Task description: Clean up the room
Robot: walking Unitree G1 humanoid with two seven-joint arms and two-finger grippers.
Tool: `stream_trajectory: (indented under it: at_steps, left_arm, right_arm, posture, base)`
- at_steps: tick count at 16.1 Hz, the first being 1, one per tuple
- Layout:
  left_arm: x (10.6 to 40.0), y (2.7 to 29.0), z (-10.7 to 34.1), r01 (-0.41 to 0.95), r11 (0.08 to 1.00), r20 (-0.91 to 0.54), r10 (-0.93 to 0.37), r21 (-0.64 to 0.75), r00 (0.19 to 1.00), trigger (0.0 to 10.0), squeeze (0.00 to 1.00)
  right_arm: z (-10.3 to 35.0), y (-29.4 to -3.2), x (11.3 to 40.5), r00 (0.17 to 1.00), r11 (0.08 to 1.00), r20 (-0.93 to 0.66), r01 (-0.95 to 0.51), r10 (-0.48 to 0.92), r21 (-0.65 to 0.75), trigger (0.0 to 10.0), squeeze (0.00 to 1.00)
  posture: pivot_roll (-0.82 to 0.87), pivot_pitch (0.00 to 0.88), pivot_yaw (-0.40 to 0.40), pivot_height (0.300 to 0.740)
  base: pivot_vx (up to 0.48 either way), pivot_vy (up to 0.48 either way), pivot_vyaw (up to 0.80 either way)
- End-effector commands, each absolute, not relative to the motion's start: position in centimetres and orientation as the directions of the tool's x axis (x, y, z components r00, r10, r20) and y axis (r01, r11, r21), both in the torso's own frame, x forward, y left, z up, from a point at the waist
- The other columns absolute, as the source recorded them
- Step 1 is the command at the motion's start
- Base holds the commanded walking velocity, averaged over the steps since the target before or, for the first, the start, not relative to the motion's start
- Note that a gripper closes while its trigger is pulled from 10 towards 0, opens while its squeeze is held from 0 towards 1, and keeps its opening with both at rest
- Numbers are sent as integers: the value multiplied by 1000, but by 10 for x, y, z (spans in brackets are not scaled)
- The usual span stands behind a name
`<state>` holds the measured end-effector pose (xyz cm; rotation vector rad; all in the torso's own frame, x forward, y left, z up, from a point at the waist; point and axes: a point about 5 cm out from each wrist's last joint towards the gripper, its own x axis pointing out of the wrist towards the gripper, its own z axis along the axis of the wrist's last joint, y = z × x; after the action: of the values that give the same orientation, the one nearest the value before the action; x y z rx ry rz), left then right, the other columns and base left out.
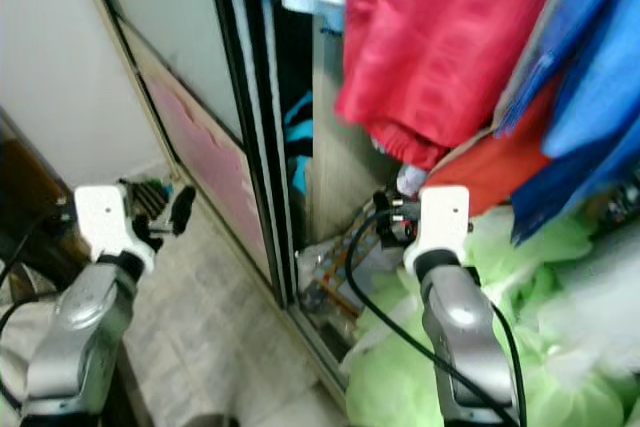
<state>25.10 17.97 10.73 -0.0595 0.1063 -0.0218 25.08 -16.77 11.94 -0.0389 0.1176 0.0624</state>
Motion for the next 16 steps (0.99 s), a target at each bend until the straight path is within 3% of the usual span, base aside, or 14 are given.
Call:
stream_trajectory:
  at_steps: [1,3,4,7,9,11,13,16]
  left_arm:
    - [250,183,108,2,999,-100,-7,-50,995,10000,0]
    - [254,176,108,78,996,-112,-81,-38,990,10000,0]
    - [256,174,109,121,992,-116,-124,-30,986,10000,0]
    - [258,172,108,155,988,-124,-156,-17,980,10000,0]
    - [260,172,108,173,985,-124,-174,-16,977,10000,0]
    - [263,170,107,183,983,-125,-183,-18,975,10000,0]
    - [264,164,104,206,978,-129,-207,-26,970,10000,0]
    - [264,154,104,235,971,-124,-238,-33,963,10000,0]
  right_arm:
    - [110,-156,246,978,992,-171,-123,119,-17,10000,0]
    - [123,-187,222,995,971,-48,79,-92,-224,10000,0]
    - [129,-193,209,994,927,32,112,-108,-358,10000,0]
    - [129,-195,199,993,915,22,116,-117,-385,10000,0]
    - [113,-203,167,989,944,-113,57,-98,-326,10000,0]
    - [114,-203,150,992,923,-102,29,-74,-384,10000,0]
    - [124,-197,154,1000,887,-27,-8,-6,-462,10000,0]
    - [134,-167,192,986,898,41,-131,163,-419,10000,0]
  posture:
    - [21,0,-55,740]
    - [-9,0,-7,740]
    - [-21,0,12,740]
    - [-34,0,31,740]
    - [-60,0,40,740]
    - [-78,0,53,740]
    - [-94,0,66,740]
    - [-82,0,61,740]
  base:
    - [0,0,0]
    - [0,0,0]
    - [0,0,0]
    - [0,0,0]
    - [0,0,0]
    - [0,0,0]
    - [0,0,0]
    - [0,0,0]
